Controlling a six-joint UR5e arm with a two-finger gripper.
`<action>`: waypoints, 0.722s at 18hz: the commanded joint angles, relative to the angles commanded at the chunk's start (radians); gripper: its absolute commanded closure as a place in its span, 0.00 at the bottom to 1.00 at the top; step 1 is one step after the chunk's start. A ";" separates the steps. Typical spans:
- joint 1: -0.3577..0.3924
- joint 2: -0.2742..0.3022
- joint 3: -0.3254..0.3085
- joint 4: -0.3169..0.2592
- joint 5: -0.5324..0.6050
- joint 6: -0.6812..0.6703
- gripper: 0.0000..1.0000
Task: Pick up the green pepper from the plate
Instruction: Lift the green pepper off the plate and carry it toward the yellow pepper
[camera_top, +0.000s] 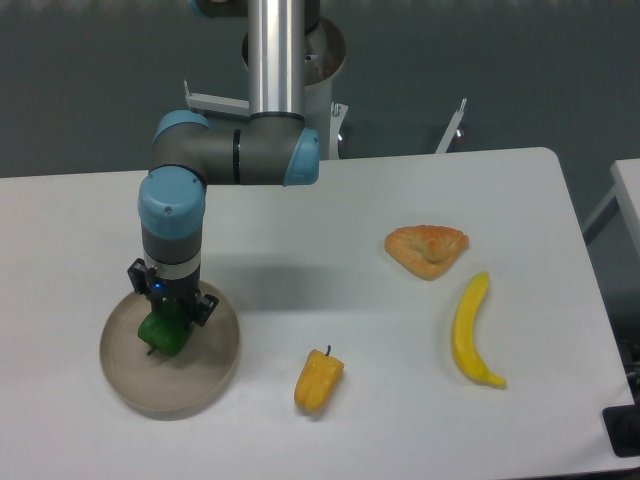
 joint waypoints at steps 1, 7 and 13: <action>0.014 0.012 -0.002 -0.005 0.000 0.028 0.76; 0.172 0.081 -0.002 -0.017 0.000 0.230 0.76; 0.293 0.103 0.015 -0.044 0.058 0.446 0.76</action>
